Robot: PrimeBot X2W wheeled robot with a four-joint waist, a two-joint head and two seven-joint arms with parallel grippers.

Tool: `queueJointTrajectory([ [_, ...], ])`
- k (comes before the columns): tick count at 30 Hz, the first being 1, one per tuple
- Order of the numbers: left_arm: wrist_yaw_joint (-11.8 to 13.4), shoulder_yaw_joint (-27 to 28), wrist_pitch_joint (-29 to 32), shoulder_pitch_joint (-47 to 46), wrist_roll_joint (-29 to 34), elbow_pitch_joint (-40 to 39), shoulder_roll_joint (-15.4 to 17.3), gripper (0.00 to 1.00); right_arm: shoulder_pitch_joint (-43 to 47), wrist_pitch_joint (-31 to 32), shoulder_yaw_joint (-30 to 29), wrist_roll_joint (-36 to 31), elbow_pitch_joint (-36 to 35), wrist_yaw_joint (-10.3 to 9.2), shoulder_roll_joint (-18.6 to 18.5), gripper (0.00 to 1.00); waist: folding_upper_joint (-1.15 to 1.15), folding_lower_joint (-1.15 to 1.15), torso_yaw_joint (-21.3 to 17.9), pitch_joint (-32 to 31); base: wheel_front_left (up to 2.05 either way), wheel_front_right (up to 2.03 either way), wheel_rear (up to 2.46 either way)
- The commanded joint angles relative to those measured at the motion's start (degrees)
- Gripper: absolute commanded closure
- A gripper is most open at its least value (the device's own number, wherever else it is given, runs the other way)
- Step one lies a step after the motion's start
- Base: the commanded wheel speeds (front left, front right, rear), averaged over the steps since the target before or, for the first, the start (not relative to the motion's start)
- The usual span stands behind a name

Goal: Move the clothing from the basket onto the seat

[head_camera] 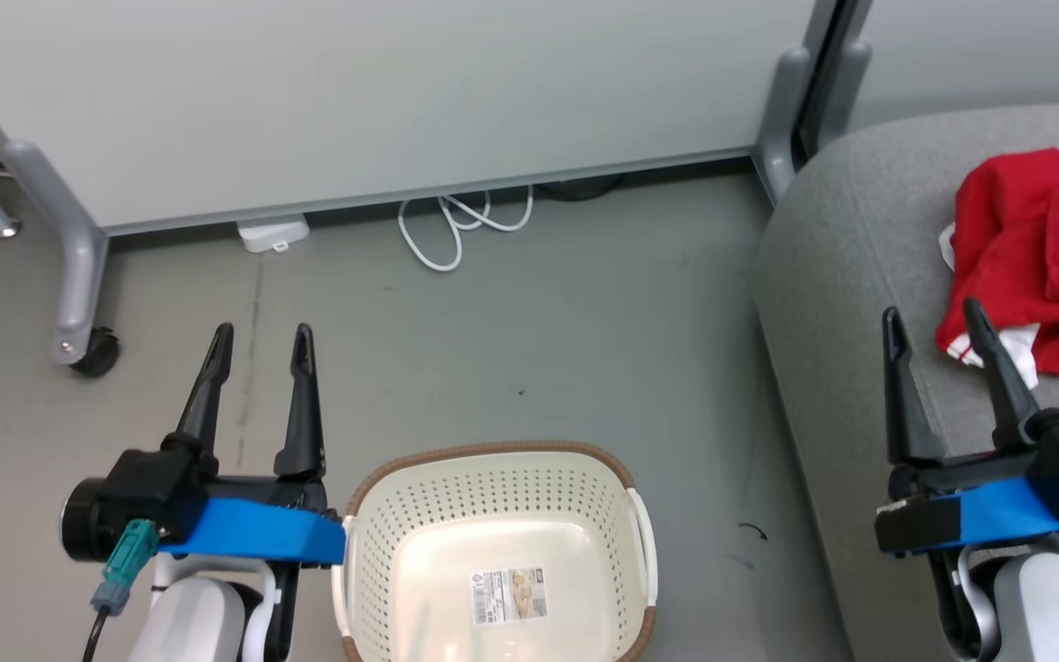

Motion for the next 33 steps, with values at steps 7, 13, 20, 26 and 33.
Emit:
queueJointTrajectory([
  [7, -2.8, 6.01, -0.25, 4.25, 3.02, 0.9, -2.56, 0.0, 4.5, -0.01, 0.98, -0.73, -0.08, 0.03, 1.44, 0.0, 0.0, 0.01, 2.55, -3.66, 0.0, 0.0, 0.0],
  [13, -4.01, 8.78, -0.26, 7.04, 5.03, 1.83, -4.0, 0.0, 7.34, -0.01, 1.27, -0.85, -0.57, 0.03, 1.87, 0.0, 0.0, 0.01, 3.0, -5.26, 0.0, 0.0, 0.0],
  [20, -4.9, 9.89, -0.25, 8.93, 7.29, 2.58, -5.0, 0.0, 9.25, -0.01, 1.34, -0.51, 0.13, 0.03, 2.03, 0.0, 0.0, 0.01, 3.01, -6.57, 0.0, 0.0, 0.0],
  [26, -5.55, 10.48, -0.26, 9.64, 8.2, 2.73, -5.65, 0.0, 10.04, -0.01, 1.47, 0.18, 0.72, 0.03, 2.05, 0.0, 0.0, 0.01, 3.11, -7.14, 0.0, 0.0, 0.0],
  [33, -6.0, 10.5, 0.06, 9.6, 8.28, 3.07, -6.14, 1.0, 9.55, 0.0, 1.48, 0.16, 1.34, 0.0, 1.96, 1.0, 0.0, 0.01, 3.01, -7.48, 0.0, 0.0, 0.0],
])
